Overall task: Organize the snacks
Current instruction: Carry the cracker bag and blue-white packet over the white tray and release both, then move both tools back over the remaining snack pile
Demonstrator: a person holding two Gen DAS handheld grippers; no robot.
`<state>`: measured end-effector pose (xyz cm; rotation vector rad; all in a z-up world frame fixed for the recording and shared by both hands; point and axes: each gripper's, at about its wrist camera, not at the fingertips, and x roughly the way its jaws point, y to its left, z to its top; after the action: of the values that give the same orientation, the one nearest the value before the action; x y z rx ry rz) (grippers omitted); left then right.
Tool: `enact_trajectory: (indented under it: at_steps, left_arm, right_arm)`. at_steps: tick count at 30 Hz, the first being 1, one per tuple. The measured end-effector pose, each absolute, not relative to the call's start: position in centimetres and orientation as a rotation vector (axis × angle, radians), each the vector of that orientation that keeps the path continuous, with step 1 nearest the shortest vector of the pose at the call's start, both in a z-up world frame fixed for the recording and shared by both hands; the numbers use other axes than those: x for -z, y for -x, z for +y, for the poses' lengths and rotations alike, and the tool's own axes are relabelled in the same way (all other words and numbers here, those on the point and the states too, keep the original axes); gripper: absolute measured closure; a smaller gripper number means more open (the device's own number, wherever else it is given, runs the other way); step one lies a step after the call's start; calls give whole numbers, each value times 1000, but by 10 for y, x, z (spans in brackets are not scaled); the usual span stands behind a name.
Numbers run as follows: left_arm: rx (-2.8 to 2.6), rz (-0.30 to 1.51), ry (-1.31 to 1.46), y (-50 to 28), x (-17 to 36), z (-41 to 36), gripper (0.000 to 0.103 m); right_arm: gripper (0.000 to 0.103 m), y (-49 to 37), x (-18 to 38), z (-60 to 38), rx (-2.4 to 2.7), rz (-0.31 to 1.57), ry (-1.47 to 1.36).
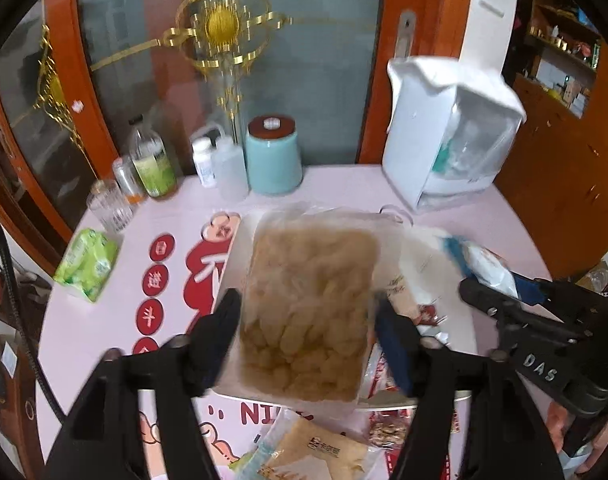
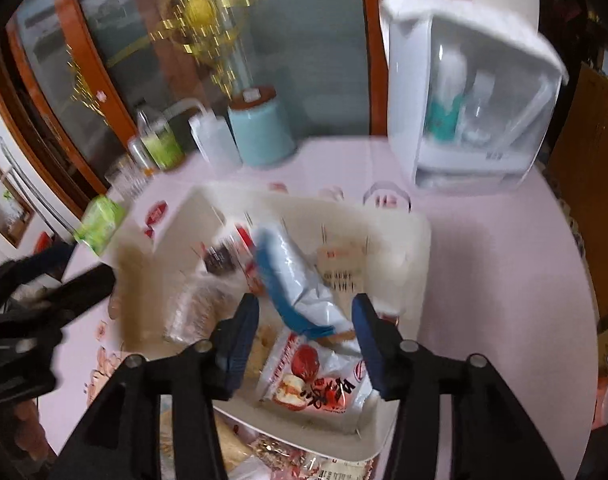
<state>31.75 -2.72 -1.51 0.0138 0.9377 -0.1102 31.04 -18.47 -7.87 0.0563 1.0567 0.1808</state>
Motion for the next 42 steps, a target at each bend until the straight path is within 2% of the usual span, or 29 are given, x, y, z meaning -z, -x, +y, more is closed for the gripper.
enact_trajectory:
  at_steps: [2,3,9,16,29,42]
  left_arm:
    - [110,947,-5,-322,29,-22,14]
    - [119,955,-1,-323,34,-20,14]
    - [123,1015,39,-326,58,1,14]
    - [104,1028,74,-315,60,17,14]
    - [117,988,56,-266,26,10,14]
    - [100,992,176,-185,28,18,14]
  right_arm:
    - [42,-312,91,-186,-198,1095,-83]
    - [40,-312,95,-187,-201,1102,-92]
    - [40,-304,96,-185,-216,1088,-62]
    - [40,-289,81,-177,-226,1049,-9]
    - [40,-226,47,-164,-260,952,126]
    - [40,-154,74,-163,-394,950,198]
